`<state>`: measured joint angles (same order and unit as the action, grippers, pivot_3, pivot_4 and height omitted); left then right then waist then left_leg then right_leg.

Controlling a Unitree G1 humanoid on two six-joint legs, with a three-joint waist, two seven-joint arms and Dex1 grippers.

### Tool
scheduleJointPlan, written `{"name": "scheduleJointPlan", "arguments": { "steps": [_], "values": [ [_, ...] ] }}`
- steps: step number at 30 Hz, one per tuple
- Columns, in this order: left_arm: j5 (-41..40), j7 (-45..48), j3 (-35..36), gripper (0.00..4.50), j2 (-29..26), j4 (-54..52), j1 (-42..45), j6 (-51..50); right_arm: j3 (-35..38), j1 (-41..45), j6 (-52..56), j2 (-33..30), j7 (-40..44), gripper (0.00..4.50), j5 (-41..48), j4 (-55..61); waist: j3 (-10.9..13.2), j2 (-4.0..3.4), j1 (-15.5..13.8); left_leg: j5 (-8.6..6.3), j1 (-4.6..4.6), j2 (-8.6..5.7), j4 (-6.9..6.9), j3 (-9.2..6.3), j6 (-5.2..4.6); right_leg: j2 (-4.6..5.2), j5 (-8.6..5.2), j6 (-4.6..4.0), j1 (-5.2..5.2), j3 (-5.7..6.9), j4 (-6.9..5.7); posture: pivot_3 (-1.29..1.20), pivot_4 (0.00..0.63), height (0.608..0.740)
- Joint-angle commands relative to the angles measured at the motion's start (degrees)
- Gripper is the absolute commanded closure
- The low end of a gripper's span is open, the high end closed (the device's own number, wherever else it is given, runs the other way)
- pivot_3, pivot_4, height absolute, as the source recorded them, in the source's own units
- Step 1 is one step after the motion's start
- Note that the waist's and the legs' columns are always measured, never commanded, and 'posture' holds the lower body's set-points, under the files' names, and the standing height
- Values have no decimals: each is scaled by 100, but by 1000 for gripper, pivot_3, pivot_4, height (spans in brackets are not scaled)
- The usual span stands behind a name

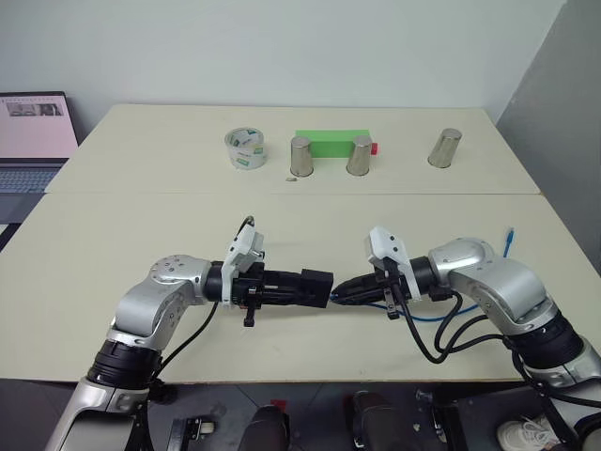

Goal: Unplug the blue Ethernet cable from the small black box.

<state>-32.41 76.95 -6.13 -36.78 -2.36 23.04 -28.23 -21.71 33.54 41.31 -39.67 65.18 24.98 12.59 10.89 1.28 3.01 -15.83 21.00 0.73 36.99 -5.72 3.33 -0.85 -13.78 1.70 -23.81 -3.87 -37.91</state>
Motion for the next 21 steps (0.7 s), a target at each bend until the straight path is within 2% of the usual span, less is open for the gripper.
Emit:
{"name": "scheduleJointPlan", "arguments": {
  "steps": [1, 9, 13, 21],
  "values": [
    [18, 49, 207, 3724, -156, -75, 106, 129, 69, -6, -85, -193, 149, 4477, -168, -75, 0, 0, 2, 0, 1, -1, 0, 1, 0, 0, 0, 0, -1, -1, 0, 0, 150, 740],
    [30, -27, 274, 3724, -237, -97, 84, 129, 258, 67, -298, -70, -65, 4477, -374, -375, 0, 0, 23, 0, 2, 1, -2, 2, 0, 0, 0, 0, -5, -2, -2, 0, 150, 740],
    [86, -251, 453, 3724, -277, -40, -30, 187, 621, 452, -834, 265, -804, 4477, -842, -1452, 1, 0, 35, 0, 0, 0, 1, 9, 0, 0, 2, 3, -7, -8, -7, 0, 150, 740],
    [295, -1038, 642, 3724, -249, -176, -525, 24, 1215, 1499, -2431, 877, -2999, 4477, -2045, -4738, 1, 0, 26, 0, 16, 0, -3, 11, 1, 1, 5, -4, -26, -12, -8, 0, 150, 740]
  ]
}}
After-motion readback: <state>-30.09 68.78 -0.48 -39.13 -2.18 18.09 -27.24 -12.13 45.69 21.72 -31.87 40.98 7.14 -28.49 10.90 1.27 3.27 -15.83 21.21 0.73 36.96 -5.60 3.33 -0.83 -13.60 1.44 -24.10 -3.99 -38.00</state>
